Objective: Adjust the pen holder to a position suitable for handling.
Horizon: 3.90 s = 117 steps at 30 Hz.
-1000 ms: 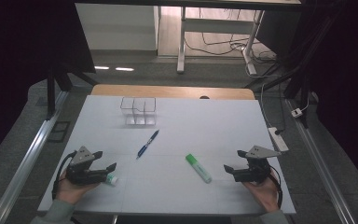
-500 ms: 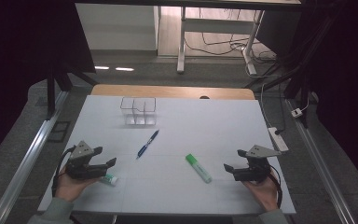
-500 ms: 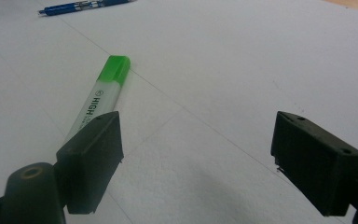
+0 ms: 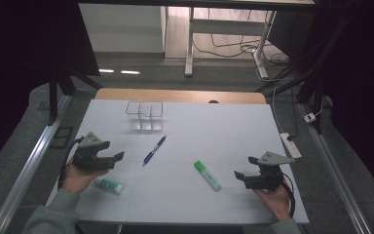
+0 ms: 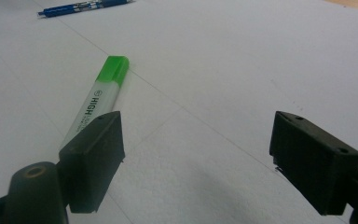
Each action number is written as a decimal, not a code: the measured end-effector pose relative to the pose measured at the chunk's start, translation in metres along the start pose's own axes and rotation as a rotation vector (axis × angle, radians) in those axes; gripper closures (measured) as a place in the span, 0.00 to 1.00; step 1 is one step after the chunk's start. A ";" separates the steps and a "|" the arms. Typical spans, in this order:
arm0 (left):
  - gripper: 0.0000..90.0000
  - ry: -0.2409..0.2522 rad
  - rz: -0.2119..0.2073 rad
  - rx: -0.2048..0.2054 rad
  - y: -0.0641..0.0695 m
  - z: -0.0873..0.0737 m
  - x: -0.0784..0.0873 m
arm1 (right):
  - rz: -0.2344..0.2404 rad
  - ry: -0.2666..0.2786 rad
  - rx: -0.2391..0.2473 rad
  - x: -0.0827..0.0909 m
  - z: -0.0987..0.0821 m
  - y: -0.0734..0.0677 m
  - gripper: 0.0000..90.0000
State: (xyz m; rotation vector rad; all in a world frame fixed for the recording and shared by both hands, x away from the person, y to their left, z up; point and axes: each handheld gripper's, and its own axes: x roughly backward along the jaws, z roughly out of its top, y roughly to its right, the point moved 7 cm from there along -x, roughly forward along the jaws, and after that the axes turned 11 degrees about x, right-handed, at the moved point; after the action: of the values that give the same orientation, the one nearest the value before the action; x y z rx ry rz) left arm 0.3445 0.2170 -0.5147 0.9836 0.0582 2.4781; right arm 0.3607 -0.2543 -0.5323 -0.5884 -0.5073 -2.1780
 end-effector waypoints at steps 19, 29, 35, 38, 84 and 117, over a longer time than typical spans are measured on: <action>0.34 -0.022 0.034 -0.024 -0.013 0.041 -0.026 | -0.003 -0.006 0.006 -0.003 -0.001 0.000 0.21; 0.37 -0.015 0.028 0.019 -0.026 0.054 -0.033 | 0.007 -0.010 0.011 -0.006 0.000 -0.001 0.21; 0.40 -0.018 0.030 0.012 -0.030 0.057 -0.038 | 0.005 -0.014 0.012 -0.007 0.000 -0.001 0.22; 0.41 -0.022 0.027 0.010 -0.031 0.059 -0.041 | 0.004 -0.014 0.012 -0.007 0.000 -0.001 0.22; 0.98 -0.034 0.128 0.063 -0.082 0.087 -0.079 | -0.007 -0.024 0.018 -0.010 -0.001 0.000 0.23; 0.98 -0.084 0.130 0.039 -0.086 0.093 -0.118 | 0.000 -0.024 0.030 -0.012 0.001 -0.003 0.23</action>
State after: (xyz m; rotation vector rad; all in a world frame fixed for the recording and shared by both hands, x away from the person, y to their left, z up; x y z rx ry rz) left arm 0.5158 0.2292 -0.5391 1.1398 0.0159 2.5579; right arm 0.3651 -0.2448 -0.5382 -0.5993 -0.5521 -2.1616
